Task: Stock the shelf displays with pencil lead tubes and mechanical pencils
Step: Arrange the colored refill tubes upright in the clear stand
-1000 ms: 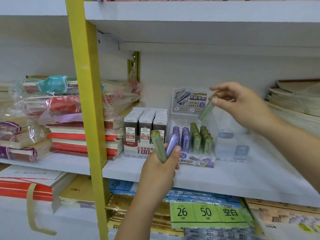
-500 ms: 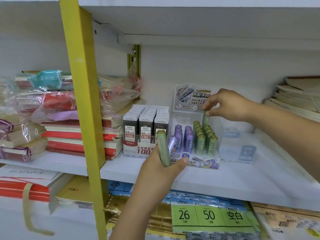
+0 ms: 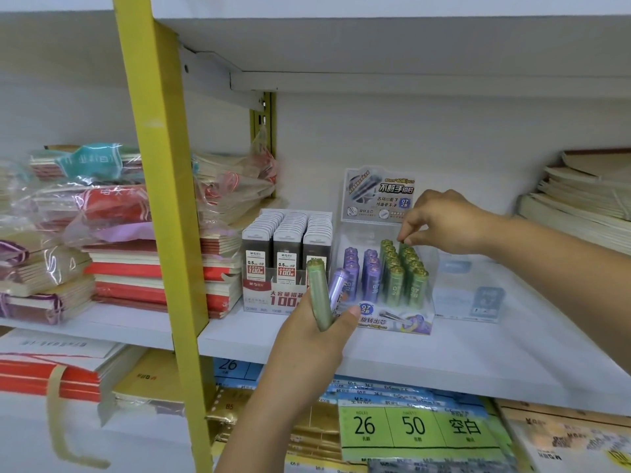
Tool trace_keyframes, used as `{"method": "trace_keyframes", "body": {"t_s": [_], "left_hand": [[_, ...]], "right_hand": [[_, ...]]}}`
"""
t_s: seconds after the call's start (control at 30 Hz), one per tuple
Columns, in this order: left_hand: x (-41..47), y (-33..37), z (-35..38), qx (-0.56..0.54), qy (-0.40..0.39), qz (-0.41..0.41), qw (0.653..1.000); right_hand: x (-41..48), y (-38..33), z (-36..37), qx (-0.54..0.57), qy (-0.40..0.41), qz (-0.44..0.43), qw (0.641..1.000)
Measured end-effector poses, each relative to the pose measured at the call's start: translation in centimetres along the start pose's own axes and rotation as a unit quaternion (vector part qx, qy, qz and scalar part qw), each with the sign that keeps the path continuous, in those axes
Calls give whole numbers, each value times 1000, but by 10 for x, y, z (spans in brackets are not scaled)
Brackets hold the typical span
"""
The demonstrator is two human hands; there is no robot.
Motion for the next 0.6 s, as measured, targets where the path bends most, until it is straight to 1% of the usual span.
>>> {"method": "trace_keyframes", "body": {"t_s": [0.07,0.1,0.13,0.2,0.23,0.27,0.3,0.33,0.37,0.4,0.43,0.47,0.53,0.6], "left_hand": [[0,0,0,-5,-4,-1,1000],[-1,1,-1,-8,-7,-3,1000],[-1,1,-1,-14,-11,-4,1000],[-3,2,-2,-26,-20,-6,999],[-4,3,-2,-32,-25,-6,999],[-5,4,-1,-39,-32,-7,999],[-6,5,-1,-49,-40,-10,998],[-8,6,-1,-62,-47,-12,997],[-9,7,-1,-74,-53,-13,996],[-10,7,-1,-79,-58,-13,995],[-11,8,-1,-78,-63,-11,995],[-12,9,-1,-75,-70,-8,995],[-14,11,0,-73,-87,-2,993],[-17,12,0,-66,-91,3,994]], "right_hand": [[0,1,4,-24,-25,2,999],[-1,0,3,-25,-14,5,1000],[-2,-3,1,-17,15,8,1000],[-8,-15,-7,20,99,-5,995],[-13,-25,-11,55,129,-13,990],[-18,-37,-14,111,141,-19,984],[-24,-51,-13,182,134,-24,974],[-31,-66,-11,265,112,-28,957],[-37,-80,-6,341,78,-29,937],[-43,-93,-1,391,45,-26,919],[-49,-102,5,411,27,-25,911],[-52,-109,8,415,29,-24,909],[-56,-117,10,414,53,-15,909],[-60,-118,10,439,65,-6,896]]}}
Point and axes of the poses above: each hand's wrist, its own x-axis towards the middle knuckle, its own z-axis out of the palm, y = z × x, the point moved 3 cm from there along x, towards the middle knuckle, and after that the axes turned 9 degrees about -z, right-handed, at the moved point
